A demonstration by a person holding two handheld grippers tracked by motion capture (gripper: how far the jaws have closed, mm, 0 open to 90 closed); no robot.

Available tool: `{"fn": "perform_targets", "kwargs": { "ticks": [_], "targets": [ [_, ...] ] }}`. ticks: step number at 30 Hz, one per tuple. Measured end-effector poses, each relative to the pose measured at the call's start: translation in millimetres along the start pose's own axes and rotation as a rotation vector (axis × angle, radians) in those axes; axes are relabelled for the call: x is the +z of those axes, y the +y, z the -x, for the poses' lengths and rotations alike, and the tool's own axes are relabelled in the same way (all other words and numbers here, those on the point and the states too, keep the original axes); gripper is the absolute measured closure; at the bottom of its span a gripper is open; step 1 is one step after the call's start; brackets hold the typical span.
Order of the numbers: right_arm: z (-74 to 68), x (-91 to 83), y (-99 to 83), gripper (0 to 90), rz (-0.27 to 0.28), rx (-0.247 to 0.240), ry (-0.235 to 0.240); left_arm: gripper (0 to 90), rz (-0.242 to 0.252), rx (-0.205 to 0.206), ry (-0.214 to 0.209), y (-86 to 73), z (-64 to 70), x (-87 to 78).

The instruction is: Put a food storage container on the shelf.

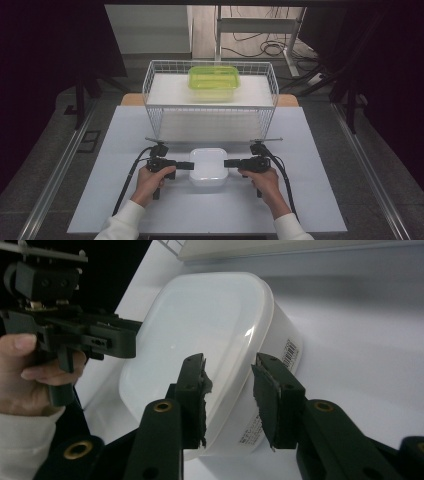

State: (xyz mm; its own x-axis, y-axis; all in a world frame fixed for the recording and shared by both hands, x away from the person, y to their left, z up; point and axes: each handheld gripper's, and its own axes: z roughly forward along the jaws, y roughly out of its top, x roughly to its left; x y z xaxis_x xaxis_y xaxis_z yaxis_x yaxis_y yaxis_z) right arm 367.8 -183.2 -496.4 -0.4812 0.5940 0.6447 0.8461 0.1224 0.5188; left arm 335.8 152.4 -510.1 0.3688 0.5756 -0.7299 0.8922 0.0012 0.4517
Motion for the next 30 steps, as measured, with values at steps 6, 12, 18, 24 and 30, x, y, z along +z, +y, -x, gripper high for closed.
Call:
{"fn": "perform_targets", "kwargs": {
  "ticks": [6, 12, 18, 24, 30],
  "targets": [
    [6.0, -4.4, -4.2, 72.0, 0.017, 0.076, 0.065, 70.7, 0.018, -0.033, -0.028, -4.2, -0.4, -3.2],
    [3.6, -11.2, -4.6, 76.0, 0.046, 0.048, 0.065, 78.1, 0.033, -0.022, -0.044, -5.4, 4.4, -6.3],
    [-0.8, -13.2, -5.9, 76.1, 0.042, 0.002, 0.051, 78.9, 0.035, 0.000, -0.031, -6.1, 7.3, -7.1],
    [-5.2, -14.9, -5.5, 77.4, 0.049, -0.051, 0.025, 79.9, 0.042, 0.044, -0.008, -5.8, 11.1, -7.8],
    [-7.5, -17.8, -5.0, 77.5, 0.062, -0.078, 0.031, 79.9, 0.054, 0.062, -0.015, -5.5, 14.0, -10.3]
  ]
}}
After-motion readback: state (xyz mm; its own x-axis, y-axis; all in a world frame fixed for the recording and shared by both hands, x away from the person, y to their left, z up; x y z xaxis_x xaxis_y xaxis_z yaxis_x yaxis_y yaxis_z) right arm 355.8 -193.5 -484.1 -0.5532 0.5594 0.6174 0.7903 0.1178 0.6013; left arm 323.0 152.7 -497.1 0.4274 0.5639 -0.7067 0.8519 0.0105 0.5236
